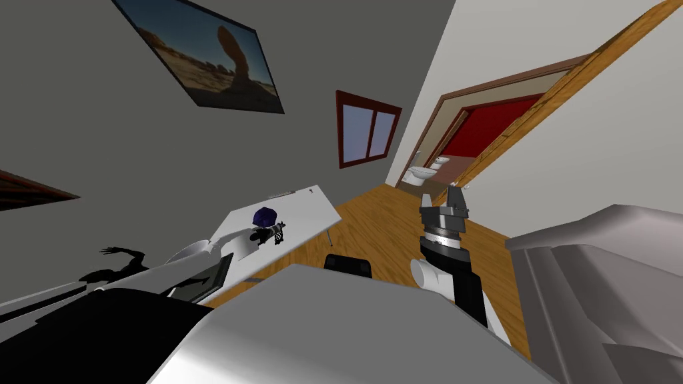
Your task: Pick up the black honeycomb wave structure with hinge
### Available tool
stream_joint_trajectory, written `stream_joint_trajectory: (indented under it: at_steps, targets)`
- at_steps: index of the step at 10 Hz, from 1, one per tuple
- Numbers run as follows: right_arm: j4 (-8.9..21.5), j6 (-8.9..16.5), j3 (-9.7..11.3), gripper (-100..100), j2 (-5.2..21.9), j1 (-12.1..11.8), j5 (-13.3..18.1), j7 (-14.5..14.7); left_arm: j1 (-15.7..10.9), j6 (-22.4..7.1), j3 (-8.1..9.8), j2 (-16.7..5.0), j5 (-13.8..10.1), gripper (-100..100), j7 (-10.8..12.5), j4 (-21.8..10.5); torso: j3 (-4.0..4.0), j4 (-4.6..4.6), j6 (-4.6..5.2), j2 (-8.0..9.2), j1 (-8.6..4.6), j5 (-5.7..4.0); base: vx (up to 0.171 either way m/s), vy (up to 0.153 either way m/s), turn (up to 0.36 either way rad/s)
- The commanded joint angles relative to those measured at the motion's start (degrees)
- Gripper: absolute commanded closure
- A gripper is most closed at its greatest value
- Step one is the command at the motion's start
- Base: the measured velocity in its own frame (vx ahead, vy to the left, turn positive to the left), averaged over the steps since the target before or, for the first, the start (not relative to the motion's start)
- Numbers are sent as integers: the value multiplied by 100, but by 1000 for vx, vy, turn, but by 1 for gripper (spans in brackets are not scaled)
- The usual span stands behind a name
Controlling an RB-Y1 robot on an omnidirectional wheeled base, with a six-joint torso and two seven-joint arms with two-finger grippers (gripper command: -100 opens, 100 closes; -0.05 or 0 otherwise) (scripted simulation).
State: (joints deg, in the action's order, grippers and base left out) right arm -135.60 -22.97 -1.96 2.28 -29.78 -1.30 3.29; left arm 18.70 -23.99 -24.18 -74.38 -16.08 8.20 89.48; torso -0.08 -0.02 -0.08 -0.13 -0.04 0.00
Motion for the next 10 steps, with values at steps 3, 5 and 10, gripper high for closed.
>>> stream_joint_trajectory:
  at_steps: [3,5,10]
  targets:
    - [0,0,0,0,0,1,0,0,-47,67,23,149,-58,-100,6,-354,15,6,3,26,7,2,-48,10,-172]
    - [0,0,0,0,0,2,0,0,-82,117,41,260,-102,-100,11,-620,21,8,2,36,8,2,-73,8,-184]
    - [0,0,-1,0,0,0,0,0,-69,142,61,315,-106,100,21,-750,10,7,5,14,4,2,-25,5,-52]
